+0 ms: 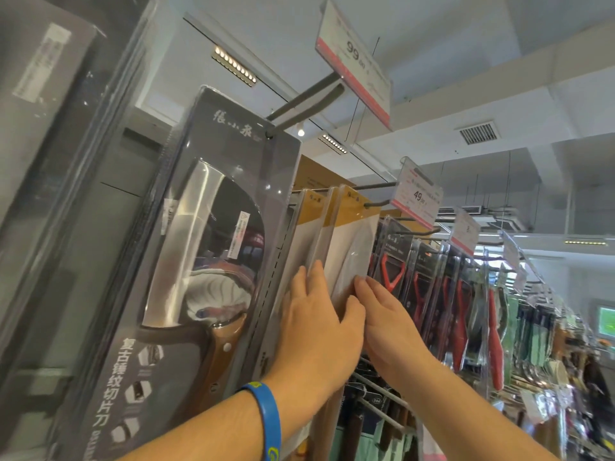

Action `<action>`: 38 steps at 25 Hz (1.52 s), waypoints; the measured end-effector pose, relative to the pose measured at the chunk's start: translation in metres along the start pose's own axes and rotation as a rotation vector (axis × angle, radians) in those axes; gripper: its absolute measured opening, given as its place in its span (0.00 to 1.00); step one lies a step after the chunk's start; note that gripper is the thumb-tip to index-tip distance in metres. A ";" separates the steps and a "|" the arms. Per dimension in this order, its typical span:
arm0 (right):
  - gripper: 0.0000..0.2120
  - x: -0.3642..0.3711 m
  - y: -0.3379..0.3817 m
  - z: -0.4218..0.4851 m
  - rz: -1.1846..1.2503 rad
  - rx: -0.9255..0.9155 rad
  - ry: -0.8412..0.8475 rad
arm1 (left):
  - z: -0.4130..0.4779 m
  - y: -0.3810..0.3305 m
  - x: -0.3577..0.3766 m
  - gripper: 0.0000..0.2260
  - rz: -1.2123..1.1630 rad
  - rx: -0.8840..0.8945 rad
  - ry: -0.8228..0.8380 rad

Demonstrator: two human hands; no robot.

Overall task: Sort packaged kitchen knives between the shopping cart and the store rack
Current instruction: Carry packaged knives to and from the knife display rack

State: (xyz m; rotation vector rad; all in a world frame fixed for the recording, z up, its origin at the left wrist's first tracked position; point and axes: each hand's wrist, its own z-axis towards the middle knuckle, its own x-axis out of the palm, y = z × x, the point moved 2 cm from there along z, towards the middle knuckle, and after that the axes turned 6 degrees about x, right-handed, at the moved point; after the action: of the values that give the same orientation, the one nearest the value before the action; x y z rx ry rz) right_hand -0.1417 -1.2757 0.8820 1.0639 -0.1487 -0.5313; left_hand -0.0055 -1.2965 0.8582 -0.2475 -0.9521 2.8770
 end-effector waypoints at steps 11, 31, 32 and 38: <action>0.10 -0.008 -0.001 0.003 -0.034 -0.027 0.002 | -0.003 -0.001 0.009 0.38 0.064 -0.006 0.045; 0.50 -0.010 0.013 0.075 0.489 0.351 0.024 | 0.066 0.019 -0.014 0.38 -0.323 -0.507 -0.071; 0.50 -0.008 0.014 0.075 0.493 0.348 0.050 | 0.066 0.019 -0.015 0.39 -0.337 -0.510 -0.072; 0.55 -0.014 0.011 0.066 0.487 0.308 0.179 | 0.051 0.012 -0.015 0.45 -0.290 -0.472 -0.013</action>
State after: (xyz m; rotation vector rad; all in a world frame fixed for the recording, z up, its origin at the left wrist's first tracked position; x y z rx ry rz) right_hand -0.1743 -1.3168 0.9257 1.3153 -0.3286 0.0304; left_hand -0.0009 -1.3377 0.8935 -0.1114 -1.5196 2.3659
